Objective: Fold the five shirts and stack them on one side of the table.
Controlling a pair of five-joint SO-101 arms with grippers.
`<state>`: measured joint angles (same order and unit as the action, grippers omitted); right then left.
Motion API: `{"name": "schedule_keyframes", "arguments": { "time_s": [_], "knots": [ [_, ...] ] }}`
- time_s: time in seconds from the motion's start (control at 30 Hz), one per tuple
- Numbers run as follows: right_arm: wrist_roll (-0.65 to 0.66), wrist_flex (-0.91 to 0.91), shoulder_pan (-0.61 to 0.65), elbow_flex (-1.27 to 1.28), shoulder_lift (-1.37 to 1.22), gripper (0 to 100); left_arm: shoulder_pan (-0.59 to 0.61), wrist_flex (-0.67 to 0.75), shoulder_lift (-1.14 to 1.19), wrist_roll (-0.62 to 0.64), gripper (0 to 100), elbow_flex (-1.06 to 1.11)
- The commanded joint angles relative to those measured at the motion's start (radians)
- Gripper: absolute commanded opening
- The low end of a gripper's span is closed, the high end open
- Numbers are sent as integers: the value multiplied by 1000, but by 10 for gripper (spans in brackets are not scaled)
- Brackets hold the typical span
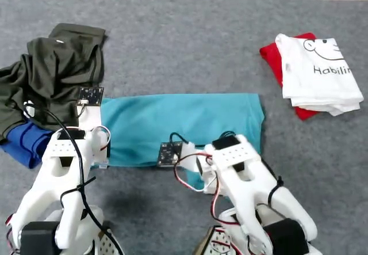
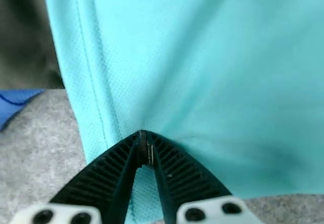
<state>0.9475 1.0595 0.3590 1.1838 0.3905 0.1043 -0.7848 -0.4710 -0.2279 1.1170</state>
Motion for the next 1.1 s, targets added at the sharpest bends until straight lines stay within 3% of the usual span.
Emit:
{"name": "schedule_keyframes", "arguments": {
  "time_s": [0.0,0.13,0.43,0.63,0.83,1.07],
  "knots": [
    [-11,2,-85,-10,-61,5,8,6,-22,-3,19,-2],
    [-11,94,-160,-128,-61,5,8,6,-22,-3,19,-2],
    [-11,362,-163,-552,-70,4,8,6,-22,-3,19,-2],
    [0,384,-162,-720,-157,4,8,6,-22,-3,19,-2],
    [107,382,-159,-840,-321,4,8,6,-22,-3,19,-2],
    [207,348,-67,-875,-394,5,8,6,-22,-3,19,-2]
  ]
}}
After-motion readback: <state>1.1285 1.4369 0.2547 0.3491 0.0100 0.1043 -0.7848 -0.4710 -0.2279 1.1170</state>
